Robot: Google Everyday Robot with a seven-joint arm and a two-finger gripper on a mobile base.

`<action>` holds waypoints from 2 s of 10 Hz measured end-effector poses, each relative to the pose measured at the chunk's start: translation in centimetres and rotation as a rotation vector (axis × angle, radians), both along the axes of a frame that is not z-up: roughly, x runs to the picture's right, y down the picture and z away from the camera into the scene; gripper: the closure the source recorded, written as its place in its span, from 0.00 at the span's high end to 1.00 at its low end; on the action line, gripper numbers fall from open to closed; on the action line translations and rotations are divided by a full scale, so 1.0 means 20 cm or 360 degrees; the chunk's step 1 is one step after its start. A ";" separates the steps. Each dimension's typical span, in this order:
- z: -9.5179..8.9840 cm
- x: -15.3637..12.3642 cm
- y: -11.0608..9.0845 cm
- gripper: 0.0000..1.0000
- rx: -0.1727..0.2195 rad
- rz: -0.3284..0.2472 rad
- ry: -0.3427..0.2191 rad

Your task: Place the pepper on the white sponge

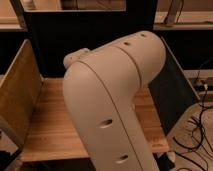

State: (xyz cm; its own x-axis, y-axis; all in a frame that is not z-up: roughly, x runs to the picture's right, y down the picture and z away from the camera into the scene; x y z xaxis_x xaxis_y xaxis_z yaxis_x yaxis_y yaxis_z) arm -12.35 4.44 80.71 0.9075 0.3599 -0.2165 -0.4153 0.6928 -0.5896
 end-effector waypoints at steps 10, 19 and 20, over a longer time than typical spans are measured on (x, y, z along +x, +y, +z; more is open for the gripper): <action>-0.16 -0.05 0.10 0.80 0.0011 -0.0037 -0.0034; 0.15 -0.27 0.47 0.80 -0.0356 -0.0164 -0.0183; 0.21 -0.25 0.46 0.80 -0.0372 -0.0166 -0.0171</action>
State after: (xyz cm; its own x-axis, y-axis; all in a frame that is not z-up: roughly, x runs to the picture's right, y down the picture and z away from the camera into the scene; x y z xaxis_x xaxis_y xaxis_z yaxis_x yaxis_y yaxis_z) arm -17.37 13.66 84.87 0.9593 0.2148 -0.1831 -0.2753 0.5687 -0.7751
